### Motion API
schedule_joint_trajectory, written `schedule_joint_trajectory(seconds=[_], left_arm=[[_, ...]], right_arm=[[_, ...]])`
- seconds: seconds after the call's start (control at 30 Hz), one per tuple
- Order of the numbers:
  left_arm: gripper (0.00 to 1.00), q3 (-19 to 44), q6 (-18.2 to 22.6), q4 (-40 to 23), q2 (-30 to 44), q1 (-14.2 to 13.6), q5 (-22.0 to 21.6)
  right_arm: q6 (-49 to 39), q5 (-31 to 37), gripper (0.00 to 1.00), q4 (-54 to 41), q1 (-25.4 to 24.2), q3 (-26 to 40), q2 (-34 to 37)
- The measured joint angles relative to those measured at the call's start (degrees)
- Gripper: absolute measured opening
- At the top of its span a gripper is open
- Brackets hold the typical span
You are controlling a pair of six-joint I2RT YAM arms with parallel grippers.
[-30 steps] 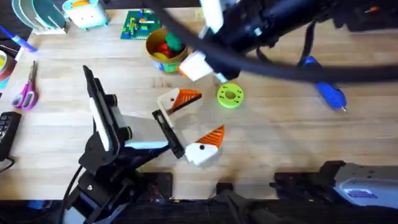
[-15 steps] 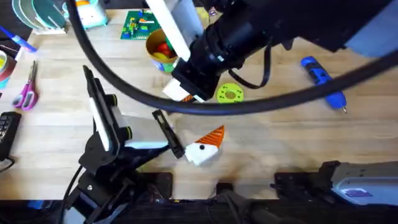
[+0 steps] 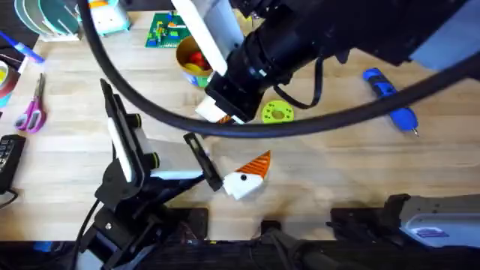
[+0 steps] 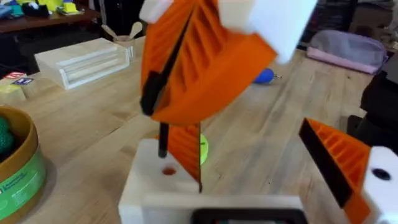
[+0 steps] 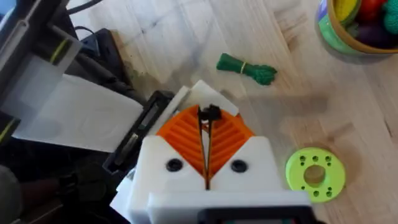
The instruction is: Pick up the gripper from the table and insert it into the empty holder that is missing its gripper. Then pick up a screw, insert it into the mounting hole, and use the screwdriver to tighten it. Finally, clean up the table by picking up the vegetable and placing it into the bucket.
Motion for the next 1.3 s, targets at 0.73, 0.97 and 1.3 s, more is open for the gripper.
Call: schedule_joint_trajectory(seconds=[0.73,0.97,1.3], left_arm=[[0.993,0.0,0.0,0.0,0.0,0.0,0.0],[0.993,0.0,0.0,0.0,0.0,0.0,0.0],[0.993,0.0,0.0,0.0,0.0,0.0,0.0]], right_arm=[[0.7,0.0,0.008,-0.9,0.0,0.0,2.6],[0.7,0.0,0.008,-1.2,0.0,0.0,2.6],[0.7,0.0,0.008,-1.3,0.0,0.0,2.6]])
